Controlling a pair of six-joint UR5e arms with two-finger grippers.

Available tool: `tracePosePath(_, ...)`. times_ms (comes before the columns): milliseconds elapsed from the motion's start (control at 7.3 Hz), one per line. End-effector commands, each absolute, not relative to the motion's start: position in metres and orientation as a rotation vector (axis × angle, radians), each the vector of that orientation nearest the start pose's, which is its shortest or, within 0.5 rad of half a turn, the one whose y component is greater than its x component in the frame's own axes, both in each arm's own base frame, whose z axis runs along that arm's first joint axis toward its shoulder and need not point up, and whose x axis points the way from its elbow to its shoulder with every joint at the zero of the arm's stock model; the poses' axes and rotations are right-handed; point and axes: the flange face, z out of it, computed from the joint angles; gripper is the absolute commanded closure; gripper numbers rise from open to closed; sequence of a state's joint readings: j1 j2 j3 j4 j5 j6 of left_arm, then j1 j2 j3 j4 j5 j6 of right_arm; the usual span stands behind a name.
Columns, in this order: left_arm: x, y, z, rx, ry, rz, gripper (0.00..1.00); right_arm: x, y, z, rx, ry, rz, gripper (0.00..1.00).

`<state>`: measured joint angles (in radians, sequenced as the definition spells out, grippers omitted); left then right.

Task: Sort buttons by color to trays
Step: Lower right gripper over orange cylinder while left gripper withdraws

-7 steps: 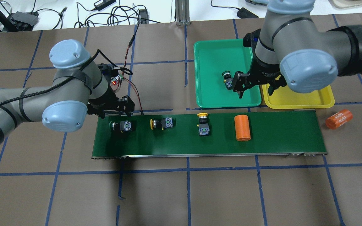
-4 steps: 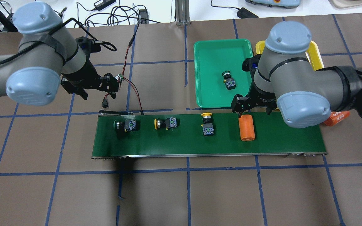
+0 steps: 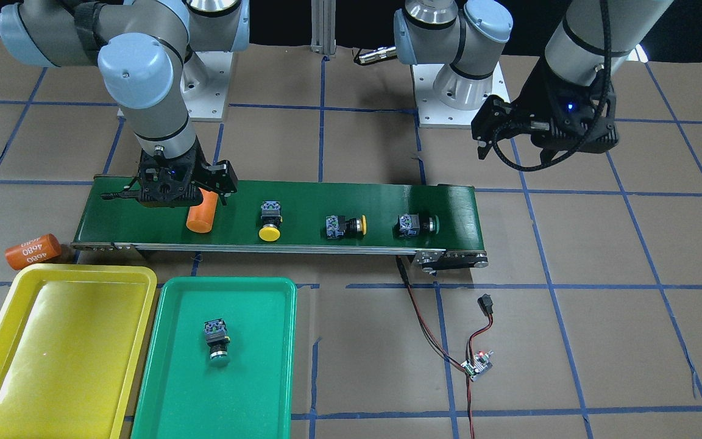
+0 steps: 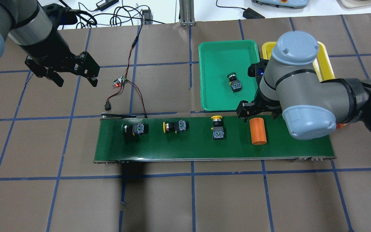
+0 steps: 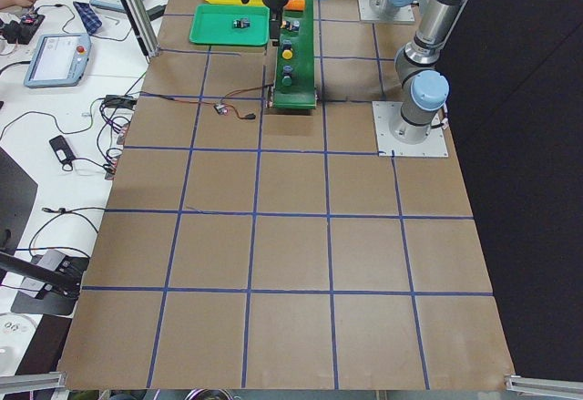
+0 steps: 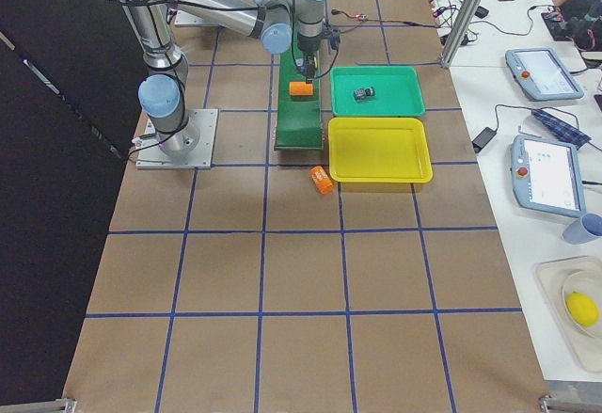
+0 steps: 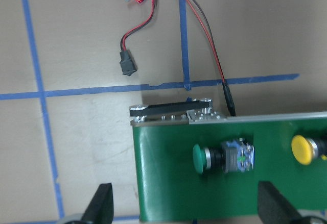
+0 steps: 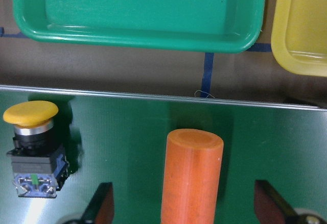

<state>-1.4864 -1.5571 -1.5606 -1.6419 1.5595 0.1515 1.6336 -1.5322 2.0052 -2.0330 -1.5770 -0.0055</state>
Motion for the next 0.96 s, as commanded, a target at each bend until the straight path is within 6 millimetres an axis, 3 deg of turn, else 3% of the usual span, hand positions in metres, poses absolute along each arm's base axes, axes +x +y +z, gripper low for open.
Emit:
tracePosePath(0,-0.097,-0.494,0.501,0.12,3.14,0.056,0.0,0.164,-0.452,0.307,-0.094,3.145,0.019,0.04)
tracePosePath(274,-0.101,-0.485,0.522,0.104,3.148,-0.04,0.0,0.164,-0.452,0.306,-0.094,3.144,0.022,0.04)
tracePosePath(548,-0.103,-0.471,0.526,0.111,3.143,-0.056,0.0,0.165,-0.452,0.305,-0.089,3.144,0.026,0.03)
tracePosePath(821,-0.102,-0.485,0.502,0.104,3.147,-0.028,0.0,0.165,-0.453,0.303,-0.092,3.144,0.029,0.03)
